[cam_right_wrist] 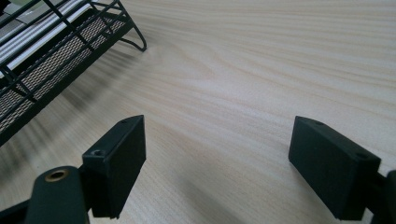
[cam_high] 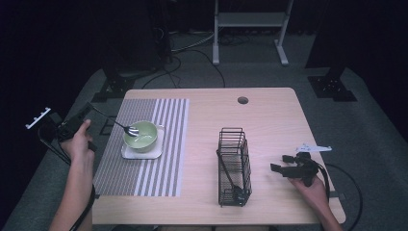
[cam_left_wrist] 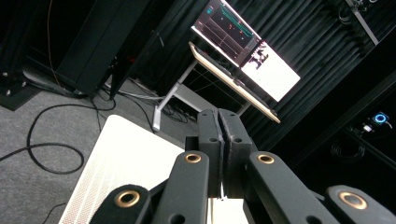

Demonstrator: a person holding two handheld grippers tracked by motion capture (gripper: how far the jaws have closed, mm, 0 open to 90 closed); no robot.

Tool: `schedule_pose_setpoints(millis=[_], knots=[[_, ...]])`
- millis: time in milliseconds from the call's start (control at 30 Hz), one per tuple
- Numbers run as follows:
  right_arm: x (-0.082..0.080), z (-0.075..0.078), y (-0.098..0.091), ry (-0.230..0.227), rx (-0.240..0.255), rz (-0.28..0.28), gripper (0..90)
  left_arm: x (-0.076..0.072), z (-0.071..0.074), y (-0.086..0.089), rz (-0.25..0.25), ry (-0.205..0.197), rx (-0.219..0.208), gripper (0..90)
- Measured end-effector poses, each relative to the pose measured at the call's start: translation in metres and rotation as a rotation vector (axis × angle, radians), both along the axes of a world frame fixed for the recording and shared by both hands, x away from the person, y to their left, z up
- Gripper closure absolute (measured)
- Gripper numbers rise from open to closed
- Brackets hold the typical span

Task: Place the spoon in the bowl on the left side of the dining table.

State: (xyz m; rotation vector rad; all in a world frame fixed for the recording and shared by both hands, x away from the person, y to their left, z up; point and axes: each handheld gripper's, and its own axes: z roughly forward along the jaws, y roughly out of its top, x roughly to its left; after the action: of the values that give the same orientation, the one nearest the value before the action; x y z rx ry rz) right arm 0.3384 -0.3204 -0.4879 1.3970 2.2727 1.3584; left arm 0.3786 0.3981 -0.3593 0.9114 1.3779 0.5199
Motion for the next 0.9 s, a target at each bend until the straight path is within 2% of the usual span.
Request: schedule_pose_setpoints(millis=[900], knots=[[0.000,0.000,0.000,-0.001,-0.002,-0.001,17.8,0.005,-0.022,0.001,0.035,0.034,-0.021,88.9]])
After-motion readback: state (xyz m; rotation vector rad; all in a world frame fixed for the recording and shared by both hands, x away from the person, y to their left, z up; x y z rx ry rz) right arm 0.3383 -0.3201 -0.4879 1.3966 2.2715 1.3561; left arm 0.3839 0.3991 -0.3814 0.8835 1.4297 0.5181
